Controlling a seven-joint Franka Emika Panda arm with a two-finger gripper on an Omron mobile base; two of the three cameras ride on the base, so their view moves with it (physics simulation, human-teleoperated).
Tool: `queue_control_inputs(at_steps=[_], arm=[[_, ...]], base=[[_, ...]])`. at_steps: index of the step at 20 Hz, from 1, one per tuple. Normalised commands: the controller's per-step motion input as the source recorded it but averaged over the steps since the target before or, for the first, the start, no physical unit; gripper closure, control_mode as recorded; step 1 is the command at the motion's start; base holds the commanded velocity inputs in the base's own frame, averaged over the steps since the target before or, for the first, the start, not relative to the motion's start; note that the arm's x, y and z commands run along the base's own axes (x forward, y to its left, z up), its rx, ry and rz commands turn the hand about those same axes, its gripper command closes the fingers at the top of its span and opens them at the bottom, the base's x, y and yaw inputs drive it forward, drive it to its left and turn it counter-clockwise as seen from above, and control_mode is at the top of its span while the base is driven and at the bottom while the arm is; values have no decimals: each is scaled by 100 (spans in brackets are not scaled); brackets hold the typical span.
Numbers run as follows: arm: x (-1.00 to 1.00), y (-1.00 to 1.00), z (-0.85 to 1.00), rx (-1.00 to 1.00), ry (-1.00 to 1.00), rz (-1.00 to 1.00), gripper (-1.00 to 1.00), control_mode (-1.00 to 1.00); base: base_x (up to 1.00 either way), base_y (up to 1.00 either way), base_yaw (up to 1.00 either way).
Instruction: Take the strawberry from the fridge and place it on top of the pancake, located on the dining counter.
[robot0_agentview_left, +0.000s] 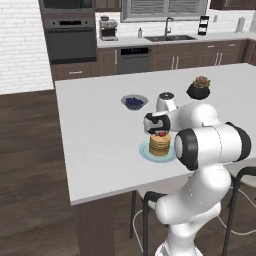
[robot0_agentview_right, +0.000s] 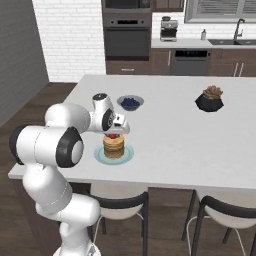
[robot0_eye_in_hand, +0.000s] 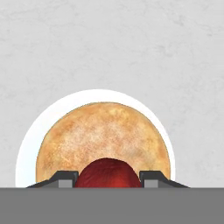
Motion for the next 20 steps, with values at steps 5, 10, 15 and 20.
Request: queue_control_inputs(at_steps=[5,10,15,20], arm=[[3,0,-3,0,0,0,100,-100],[0,0,-21,0,-4,0,100,-100],[0,0,-4,0,-1,0,100,-100],[0,0,-1,0,0,0,-100,-100]], base=[[0,0,0],[0,0,0],[0,0,0],[0,0,0]])
